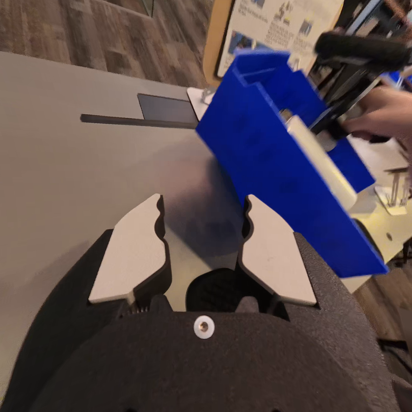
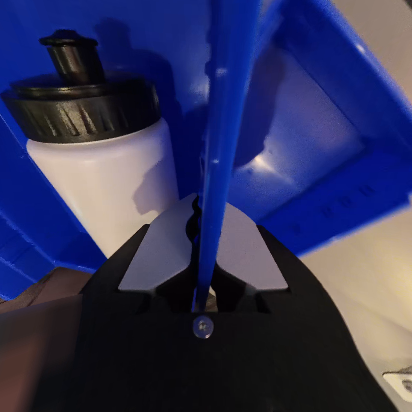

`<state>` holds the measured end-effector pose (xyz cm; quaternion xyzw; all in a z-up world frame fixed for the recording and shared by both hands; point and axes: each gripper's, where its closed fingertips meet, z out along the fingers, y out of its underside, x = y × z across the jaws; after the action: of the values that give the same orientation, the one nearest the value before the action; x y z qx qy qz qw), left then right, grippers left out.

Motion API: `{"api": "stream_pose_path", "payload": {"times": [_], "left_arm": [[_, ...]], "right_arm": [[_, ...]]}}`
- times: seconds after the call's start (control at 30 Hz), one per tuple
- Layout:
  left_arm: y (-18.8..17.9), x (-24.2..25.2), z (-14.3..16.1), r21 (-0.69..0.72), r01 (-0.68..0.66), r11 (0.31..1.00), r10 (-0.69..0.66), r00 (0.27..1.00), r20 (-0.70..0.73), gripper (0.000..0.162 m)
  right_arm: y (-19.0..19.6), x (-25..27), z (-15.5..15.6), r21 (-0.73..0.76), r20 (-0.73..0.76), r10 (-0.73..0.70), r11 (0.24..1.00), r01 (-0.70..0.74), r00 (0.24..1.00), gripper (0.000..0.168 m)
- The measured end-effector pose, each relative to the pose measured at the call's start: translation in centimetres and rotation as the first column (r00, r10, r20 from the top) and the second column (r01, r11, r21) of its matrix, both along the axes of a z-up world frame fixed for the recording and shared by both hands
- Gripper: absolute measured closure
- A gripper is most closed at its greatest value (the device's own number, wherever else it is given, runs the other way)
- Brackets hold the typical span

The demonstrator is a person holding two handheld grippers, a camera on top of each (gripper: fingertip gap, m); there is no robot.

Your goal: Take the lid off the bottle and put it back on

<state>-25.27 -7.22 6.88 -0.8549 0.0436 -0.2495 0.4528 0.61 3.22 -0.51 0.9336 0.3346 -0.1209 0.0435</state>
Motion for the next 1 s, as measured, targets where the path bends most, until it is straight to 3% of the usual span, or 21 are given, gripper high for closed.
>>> {"api": "stream_pose_path", "payload": {"times": [0.13,0.23,0.33,0.5,0.7,0.87,1.0], "left_arm": [[-1.3,-4.1,-0.5,-0.012,-0.152,0.988,0.152,0.988,0.015,0.086],[-2.1,-5.8,-1.9,-0.076,-0.19,0.979,0.193,0.98,0.039,0.08],[-1.8,-7.3,-2.3,-0.073,-0.203,0.977,0.21,0.972,0.105,0.094],[-1.6,-9.2,-3.3,-0.094,-0.231,0.968,0.245,0.953,0.177,0.086],[-0.1,-9.1,-6.1,-0.197,-0.197,0.96,0.222,0.968,0.117,0.086],[1.9,-8.7,-8.9,-0.291,-0.181,0.939,0.216,0.972,0.09,0.088],[2.9,-7.2,-11.3,-0.389,-0.131,0.912,0.159,0.986,0.042,0.087]], "right_arm": [[-1.9,-8.4,-1.5,-0.046,-0.023,0.111,0.993,-0.112,0.994,0.161],[-2.7,-12.9,-2.4,-0.076,-0.037,0.138,0.987,-0.14,0.99,0.161],[-2.6,-15.4,-4.0,-0.105,-0.033,0.114,0.988,-0.117,0.993,0.161],[-1.4,-16.1,-8.1,-0.13,0.001,0.047,0.99,-0.046,0.999,0.161],[0.1,-15.1,-12.3,-0.148,0.032,-0.085,0.985,0.089,0.996,0.16],[1.2,-14.8,-13.3,-0.081,0.028,-0.12,0.989,0.121,0.992,0.151],[3.0,-15.4,-11.5,0.035,-0.05,-0.139,0.989,0.141,0.989,0.141]]}}
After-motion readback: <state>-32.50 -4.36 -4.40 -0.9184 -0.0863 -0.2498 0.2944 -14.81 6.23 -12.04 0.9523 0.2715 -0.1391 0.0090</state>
